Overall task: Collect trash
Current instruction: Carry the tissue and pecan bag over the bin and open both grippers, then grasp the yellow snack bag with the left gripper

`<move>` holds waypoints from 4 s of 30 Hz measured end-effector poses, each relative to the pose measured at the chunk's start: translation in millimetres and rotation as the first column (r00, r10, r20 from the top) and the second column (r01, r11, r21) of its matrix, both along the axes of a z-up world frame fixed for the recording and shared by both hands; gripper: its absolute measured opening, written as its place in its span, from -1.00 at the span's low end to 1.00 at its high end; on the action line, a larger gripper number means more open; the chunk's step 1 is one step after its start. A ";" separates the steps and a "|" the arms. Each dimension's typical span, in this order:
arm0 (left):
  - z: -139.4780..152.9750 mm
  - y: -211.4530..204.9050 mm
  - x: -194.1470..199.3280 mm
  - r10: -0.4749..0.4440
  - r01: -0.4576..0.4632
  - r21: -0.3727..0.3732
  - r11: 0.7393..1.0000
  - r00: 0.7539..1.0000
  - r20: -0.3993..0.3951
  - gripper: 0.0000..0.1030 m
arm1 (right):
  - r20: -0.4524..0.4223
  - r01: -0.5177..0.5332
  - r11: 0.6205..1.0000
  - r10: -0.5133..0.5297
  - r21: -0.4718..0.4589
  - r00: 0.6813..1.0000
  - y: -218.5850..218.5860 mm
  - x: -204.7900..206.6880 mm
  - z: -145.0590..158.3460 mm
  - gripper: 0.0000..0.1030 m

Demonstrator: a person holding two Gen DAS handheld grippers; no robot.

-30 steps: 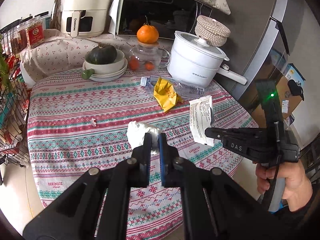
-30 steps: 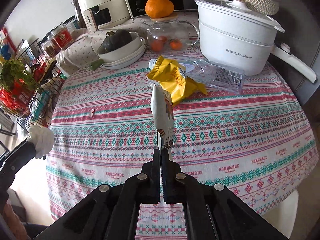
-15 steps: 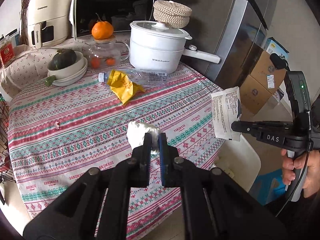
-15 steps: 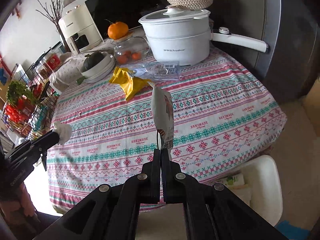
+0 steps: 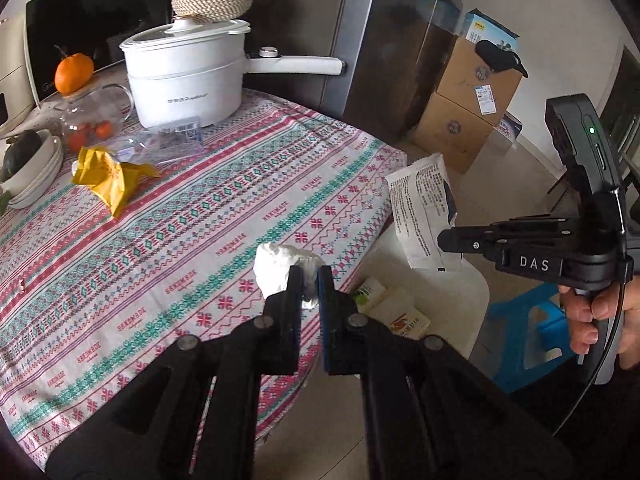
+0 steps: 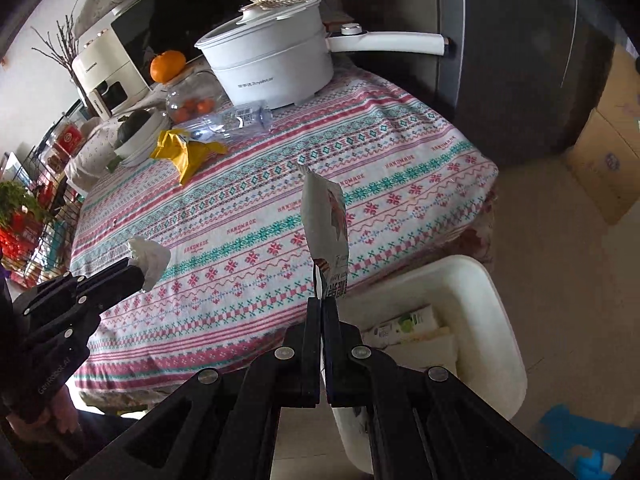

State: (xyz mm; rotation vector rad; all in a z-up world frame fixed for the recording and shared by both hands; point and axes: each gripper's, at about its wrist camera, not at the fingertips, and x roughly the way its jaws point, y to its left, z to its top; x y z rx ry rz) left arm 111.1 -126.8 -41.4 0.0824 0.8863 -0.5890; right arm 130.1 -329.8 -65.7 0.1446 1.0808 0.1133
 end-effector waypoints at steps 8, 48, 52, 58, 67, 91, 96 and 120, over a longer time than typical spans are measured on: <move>-29.5 -66.1 -18.1 -0.185 0.184 -0.042 0.982 0.982 -0.032 -0.83 | -0.085 0.106 0.994 -0.106 -0.014 0.991 -64.7 -30.4 -30.9 -0.96; -35.5 -30.5 -9.2 -0.033 0.027 0.118 0.993 0.998 0.051 0.60 | -0.136 0.230 0.972 -0.234 -0.043 0.963 -76.6 -22.7 -44.2 -0.01; -32.8 -21.8 -7.6 -0.013 0.006 0.127 0.992 0.998 0.057 0.63 | -0.112 0.223 0.974 -0.225 -0.035 0.968 -68.0 -18.5 -35.7 0.18; -31.6 -5.5 0.9 0.045 -0.053 0.153 0.987 0.998 0.052 0.69 | -0.111 0.197 0.979 -0.201 -0.042 0.973 -49.9 -10.2 -33.7 0.28; -27.7 40.6 43.5 0.246 -0.248 0.173 0.953 0.969 0.038 0.88 | -0.089 0.161 0.985 -0.165 -0.054 0.982 -21.4 11.9 -24.5 0.46; -90.3 122.3 235.8 0.588 -0.597 -0.008 0.802 0.793 -0.157 0.15 | -0.044 0.114 0.993 -0.113 0.011 0.993 28.5 93.5 -9.9 0.49; -89.3 129.3 229.6 0.577 -0.588 -0.053 0.807 0.805 -0.137 -0.66 | -0.056 0.112 0.994 -0.112 0.003 0.992 33.7 98.1 -15.7 0.49; -11.8 258.3 75.7 0.623 -0.633 -0.020 0.774 0.766 -0.157 -0.95 | -0.010 -0.528 0.791 0.552 -0.311 0.834 283.2 224.4 -7.7 0.49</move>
